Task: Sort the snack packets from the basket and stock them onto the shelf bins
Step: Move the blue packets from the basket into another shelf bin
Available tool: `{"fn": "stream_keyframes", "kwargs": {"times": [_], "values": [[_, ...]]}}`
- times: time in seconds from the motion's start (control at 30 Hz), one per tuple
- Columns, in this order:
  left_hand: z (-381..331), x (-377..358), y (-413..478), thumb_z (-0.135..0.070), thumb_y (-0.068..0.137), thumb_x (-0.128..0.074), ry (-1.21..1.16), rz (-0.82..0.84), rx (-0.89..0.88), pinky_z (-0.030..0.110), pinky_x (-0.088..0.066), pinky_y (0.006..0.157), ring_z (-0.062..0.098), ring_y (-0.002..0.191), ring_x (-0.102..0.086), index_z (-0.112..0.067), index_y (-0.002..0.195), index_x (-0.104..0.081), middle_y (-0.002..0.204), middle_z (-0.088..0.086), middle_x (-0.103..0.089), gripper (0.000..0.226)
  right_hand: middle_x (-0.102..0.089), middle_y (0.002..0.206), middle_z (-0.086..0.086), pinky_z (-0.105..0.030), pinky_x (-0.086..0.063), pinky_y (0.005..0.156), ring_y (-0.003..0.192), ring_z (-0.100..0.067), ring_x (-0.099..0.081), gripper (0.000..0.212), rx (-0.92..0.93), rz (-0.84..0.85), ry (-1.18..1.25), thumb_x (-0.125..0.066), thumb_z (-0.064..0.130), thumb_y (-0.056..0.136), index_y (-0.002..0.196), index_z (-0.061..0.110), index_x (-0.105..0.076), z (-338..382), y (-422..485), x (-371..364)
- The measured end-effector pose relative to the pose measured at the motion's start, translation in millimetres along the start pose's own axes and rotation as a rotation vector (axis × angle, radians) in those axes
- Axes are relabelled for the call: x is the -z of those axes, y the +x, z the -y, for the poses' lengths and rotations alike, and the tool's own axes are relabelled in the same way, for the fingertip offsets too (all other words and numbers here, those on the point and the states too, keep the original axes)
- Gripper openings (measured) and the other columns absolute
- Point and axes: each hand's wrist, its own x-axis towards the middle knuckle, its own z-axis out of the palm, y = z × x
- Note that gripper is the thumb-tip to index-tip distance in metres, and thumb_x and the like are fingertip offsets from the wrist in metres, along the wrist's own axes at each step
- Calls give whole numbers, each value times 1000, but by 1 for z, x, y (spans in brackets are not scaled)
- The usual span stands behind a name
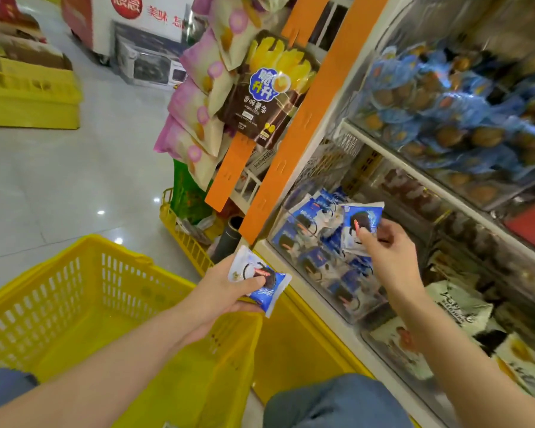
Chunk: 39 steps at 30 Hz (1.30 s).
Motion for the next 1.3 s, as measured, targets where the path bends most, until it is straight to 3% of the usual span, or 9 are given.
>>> {"fn": "stream_keyframes", "kwargs": {"times": [0.1,0.27,0.5,0.67,0.8,0.9,1.0,1.13,1.3], "values": [[-6,-9,15,-5,86,-63,-5,-10,-16,27,-56,63,19,86,-70,-18,117,-55,108,9,-69,35,-57,122,-10,-35,-47,81,103,-23,-56,47,-89,-72,-283,-62,32,88,127,9,-47,-15,48,9],[-16,-21,35,-8,85,-64,-2,-9,-14,28,-57,66,16,89,-69,-12,121,-53,113,9,-66,37,-55,127,-19,-36,-44,89,115,-33,-53,48,-113,43,-669,-64,24,88,126,1,-48,-38,102,3],[-27,-29,57,-12,82,-67,-4,-36,-29,38,-57,78,19,94,-68,-14,118,-54,110,8,-67,38,-55,120,-24,-45,-45,90,108,-37,-54,38,-142,106,-768,-59,19,91,120,-4,-49,-62,130,-17],[-24,-30,70,-15,80,-69,-45,-96,27,32,-59,73,17,90,-69,-12,118,-53,110,8,-66,41,-59,111,-20,-39,-46,81,98,-31,-56,34,-22,54,-854,-57,16,92,122,2,-51,-70,134,-19],[-23,-31,74,-14,86,-63,-117,-104,75,30,-58,69,18,85,-68,-9,121,-52,109,13,-67,37,-53,121,-21,-50,-42,97,114,-38,-49,35,-24,70,-971,-57,25,91,120,5,-51,-65,132,-19],[-24,-32,71,-10,89,-58,-188,-89,107,28,-58,66,19,82,-67,-9,122,-50,109,16,-66,34,-43,133,-22,-47,-40,102,124,-37,-42,46,64,15,-842,-54,26,93,130,2,-41,-47,113,-23],[-25,-31,64,-8,89,-58,-158,-78,97,26,-57,66,19,80,-66,-9,121,-51,111,17,-66,33,-46,131,-5,-26,-43,94,116,-16,-49,42,221,3,-416,-51,24,95,133,13,-39,-21,67,-32],[-25,-31,50,-14,88,-60,16,-72,71,32,-50,77,20,84,-61,-7,107,-57,107,16,-67,20,-47,119,14,-5,-43,73,99,7,-50,39,325,253,-210,-49,29,95,133,23,-40,4,7,-41],[-27,-29,26,-31,85,-63,281,89,-8,36,-41,102,15,111,-60,-19,114,-63,115,2,-67,32,-62,97,10,-12,-45,73,91,-9,-58,24,195,647,-156,-58,26,91,114,18,-59,25,-16,-41]]}}
